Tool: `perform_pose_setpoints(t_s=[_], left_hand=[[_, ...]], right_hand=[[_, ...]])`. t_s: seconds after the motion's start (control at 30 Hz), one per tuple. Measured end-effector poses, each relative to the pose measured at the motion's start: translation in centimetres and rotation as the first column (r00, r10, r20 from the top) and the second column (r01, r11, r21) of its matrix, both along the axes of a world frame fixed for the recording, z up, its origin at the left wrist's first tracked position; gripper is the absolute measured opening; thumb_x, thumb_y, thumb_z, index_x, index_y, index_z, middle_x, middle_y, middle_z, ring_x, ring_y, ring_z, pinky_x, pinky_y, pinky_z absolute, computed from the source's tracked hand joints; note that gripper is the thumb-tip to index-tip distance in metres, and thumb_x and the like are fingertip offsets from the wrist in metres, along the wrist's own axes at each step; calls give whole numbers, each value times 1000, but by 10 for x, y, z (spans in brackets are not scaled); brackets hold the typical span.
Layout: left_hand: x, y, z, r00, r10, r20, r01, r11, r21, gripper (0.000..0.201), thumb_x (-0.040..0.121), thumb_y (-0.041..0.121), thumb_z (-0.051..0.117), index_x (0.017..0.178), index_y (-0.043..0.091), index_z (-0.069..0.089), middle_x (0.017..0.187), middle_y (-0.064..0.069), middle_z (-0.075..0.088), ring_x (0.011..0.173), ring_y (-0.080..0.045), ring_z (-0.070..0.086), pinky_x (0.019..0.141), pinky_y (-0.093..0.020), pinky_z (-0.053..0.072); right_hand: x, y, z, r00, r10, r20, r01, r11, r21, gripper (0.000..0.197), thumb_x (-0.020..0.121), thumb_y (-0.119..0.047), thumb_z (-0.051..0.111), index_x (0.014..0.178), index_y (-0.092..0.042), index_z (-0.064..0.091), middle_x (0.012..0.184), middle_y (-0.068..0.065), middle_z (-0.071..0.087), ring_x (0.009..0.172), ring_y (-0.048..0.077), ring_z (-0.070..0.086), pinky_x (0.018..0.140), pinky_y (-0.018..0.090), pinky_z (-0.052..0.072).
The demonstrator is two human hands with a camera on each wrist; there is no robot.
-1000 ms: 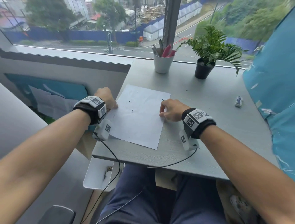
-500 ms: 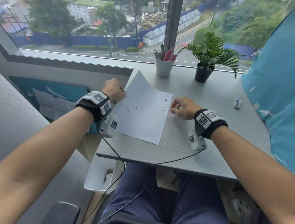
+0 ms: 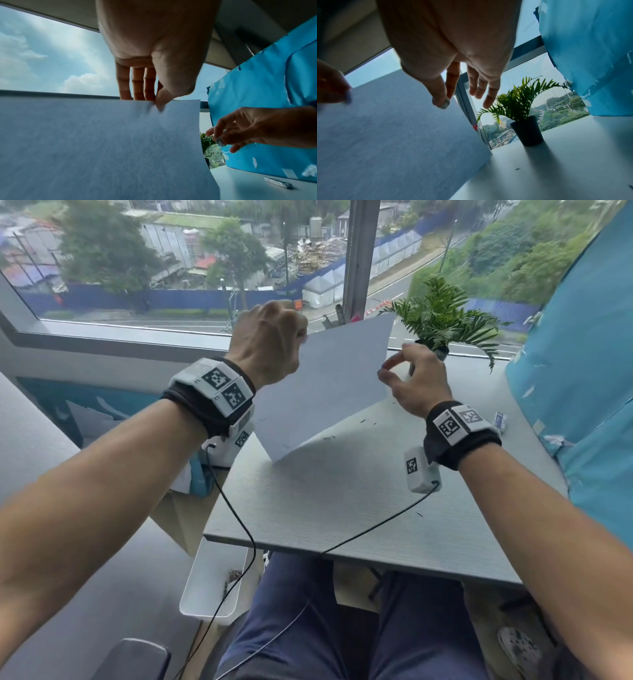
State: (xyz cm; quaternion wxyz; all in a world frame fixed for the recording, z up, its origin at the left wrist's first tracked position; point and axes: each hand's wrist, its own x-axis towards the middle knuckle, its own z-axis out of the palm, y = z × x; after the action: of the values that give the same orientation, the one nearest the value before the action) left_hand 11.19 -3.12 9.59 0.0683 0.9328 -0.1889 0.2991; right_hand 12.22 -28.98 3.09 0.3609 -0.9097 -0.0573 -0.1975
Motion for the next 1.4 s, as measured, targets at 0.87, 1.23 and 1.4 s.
perform_pose_setpoints(t_s=[0.87,1.23,1.4], left_hand=[[4,-144,-59,765,-341,-547,-310,549,-776,15,91,9,64,77,16,67,78,-4,64,67,-14,55,51,-20,44],[-54,-238,-139,444,-468,-764,-269,744,-612,19,88,-5,57,76,7,63,99,-17,70,89,-34,72,76,-46,62],[-59,-229,-146,419,-538,-732,62,821,-568,16,95,4,55,100,2,69,96,-12,75,88,-28,73,83,-40,61]], right_hand=[[-97,-133,20,934,-243,-261,311,913,264,13,77,-29,80,84,-20,73,111,6,69,96,16,62,76,34,55],[-138,-143,-48,790,-290,-540,65,916,-396,7,89,-21,63,95,-20,67,117,3,60,102,20,58,82,25,41],[-145,-150,-65,785,-316,-534,69,900,-431,6,87,-18,61,91,-21,65,114,6,61,108,23,54,86,27,39]])
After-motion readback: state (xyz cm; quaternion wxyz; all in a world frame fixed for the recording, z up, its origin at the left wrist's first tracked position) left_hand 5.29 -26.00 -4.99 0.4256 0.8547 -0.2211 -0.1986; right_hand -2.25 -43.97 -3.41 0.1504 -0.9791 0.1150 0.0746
